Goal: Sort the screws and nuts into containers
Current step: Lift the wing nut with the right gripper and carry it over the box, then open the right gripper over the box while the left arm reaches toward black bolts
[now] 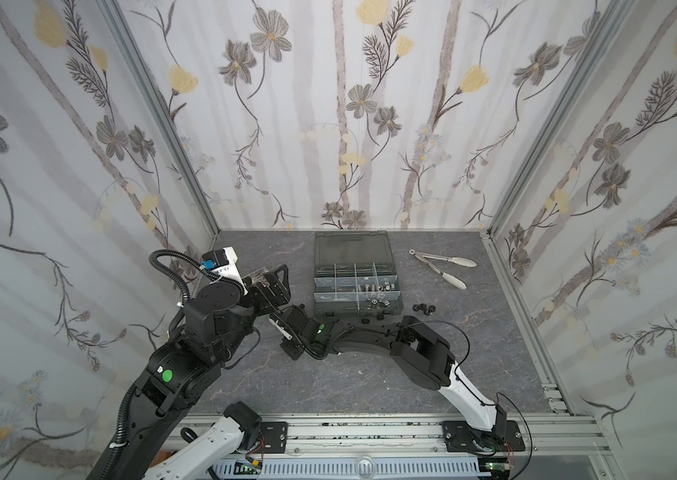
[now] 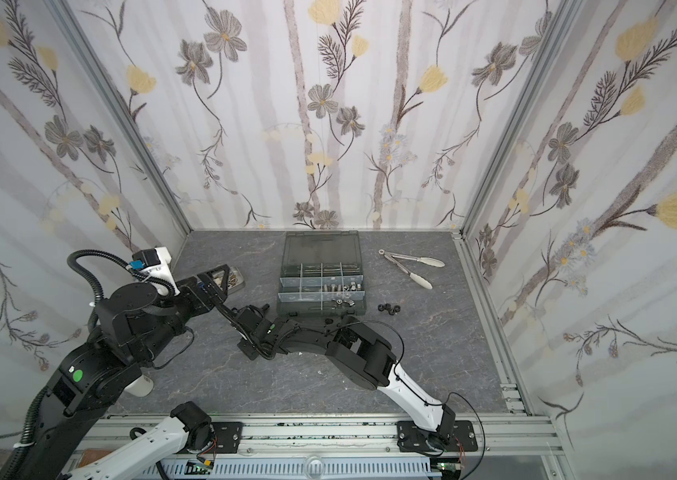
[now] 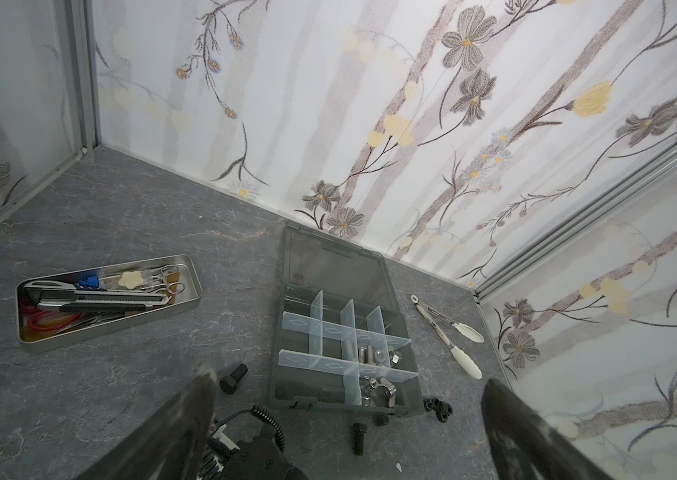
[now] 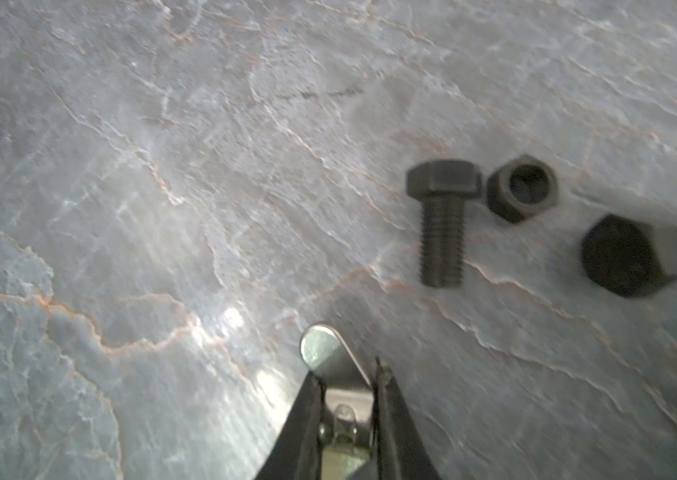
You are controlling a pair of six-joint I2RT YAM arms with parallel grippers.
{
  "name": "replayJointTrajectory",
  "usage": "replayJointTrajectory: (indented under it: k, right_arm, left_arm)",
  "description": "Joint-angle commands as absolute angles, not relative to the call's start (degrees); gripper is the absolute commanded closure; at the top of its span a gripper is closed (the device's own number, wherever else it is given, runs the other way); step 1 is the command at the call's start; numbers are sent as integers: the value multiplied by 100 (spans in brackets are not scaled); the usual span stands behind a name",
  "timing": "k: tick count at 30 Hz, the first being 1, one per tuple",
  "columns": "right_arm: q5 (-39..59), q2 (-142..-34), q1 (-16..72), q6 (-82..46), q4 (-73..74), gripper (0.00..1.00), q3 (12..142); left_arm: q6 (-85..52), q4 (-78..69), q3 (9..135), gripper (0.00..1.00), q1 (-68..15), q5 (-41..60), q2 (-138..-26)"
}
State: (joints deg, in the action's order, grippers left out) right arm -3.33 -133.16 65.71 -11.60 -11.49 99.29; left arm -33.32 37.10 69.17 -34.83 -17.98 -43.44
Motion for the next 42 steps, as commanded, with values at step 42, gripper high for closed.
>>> replayJointTrajectory:
  k: [42]
  right_arm:
    - [414, -9960, 3794, -1986, -185, 94, 6173]
  left_arm:
    - [-3603, 2425, 4555, 0, -1708, -256, -6147]
